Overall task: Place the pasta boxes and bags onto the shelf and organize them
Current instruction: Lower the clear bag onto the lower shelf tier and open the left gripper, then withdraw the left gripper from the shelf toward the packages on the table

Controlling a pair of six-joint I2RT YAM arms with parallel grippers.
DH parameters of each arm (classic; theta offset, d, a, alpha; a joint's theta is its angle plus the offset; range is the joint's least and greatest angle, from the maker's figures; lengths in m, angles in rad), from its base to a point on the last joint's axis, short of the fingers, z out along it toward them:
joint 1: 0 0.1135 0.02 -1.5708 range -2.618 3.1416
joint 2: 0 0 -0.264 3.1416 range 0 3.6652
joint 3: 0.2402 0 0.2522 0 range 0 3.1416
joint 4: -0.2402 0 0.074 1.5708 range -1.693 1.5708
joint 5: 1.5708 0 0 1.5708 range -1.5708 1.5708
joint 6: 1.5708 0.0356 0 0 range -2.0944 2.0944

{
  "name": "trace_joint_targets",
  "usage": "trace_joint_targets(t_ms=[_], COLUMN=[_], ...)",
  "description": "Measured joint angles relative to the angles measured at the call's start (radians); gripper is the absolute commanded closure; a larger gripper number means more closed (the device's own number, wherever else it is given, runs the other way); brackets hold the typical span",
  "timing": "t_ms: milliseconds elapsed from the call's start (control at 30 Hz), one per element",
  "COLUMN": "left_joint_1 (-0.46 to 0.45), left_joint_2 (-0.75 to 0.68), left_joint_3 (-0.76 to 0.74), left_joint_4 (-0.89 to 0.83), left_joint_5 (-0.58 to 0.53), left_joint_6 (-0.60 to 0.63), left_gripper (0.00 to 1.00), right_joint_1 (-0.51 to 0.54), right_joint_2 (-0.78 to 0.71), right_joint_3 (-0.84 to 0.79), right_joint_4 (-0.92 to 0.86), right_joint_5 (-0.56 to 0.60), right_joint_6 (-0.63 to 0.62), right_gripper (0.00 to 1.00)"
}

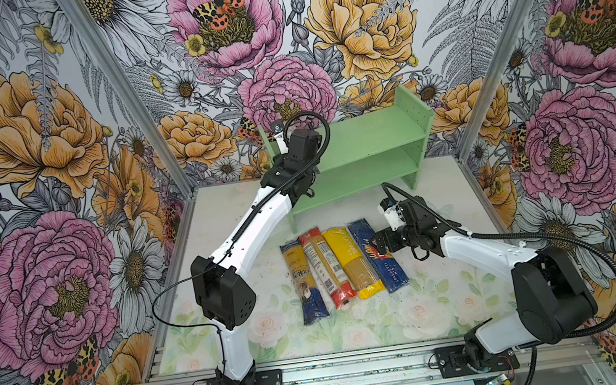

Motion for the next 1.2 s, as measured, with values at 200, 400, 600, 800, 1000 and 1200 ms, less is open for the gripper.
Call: trace_joint_targets(t_ms=[200,400,600,800,1000,1200], left_joint_1=[-0.016,-0.034,-0.055,-0.057,-0.057,-0.057], left_joint_2=[-0.004,-0.020,-0.113,-0.230,-0.330,-0.413], left_joint_3=[0.000,0.000,-0.050,-0.152,-0.293,-0.417], left_joint_4=[0.013,0.029,0.054,0.114,0.163,0.181], left_joint_5=[-0.001,-0.005,-0.005,0.021,0.070,0.070], left_joint_6=[0.059,0.105,0.133,0.132,0.125,0.124], left_gripper=[0.10,0.01,0.01,0.01,0.01,0.01], right_joint_1=[0.000,0.000,0.000,0.000,0.000,0.000], right_joint_2=[0.000,0.000,-0.001,-0.001,-0.010,-0.049], right_joint_3=[0.000,0.000,0.000,0.000,0.000,0.000], right_joint_4=[0.000,0.000,-0.001,-0.004,-0.007,-0.007], right_joint_5=[0.000,0.000,0.000,0.000,0.000,0.000], right_joint_6=[0.000,0.000,0.001,0.008,0.024,0.039], right_gripper=[0.04,0.04,0.04,0.04,0.04,0.04])
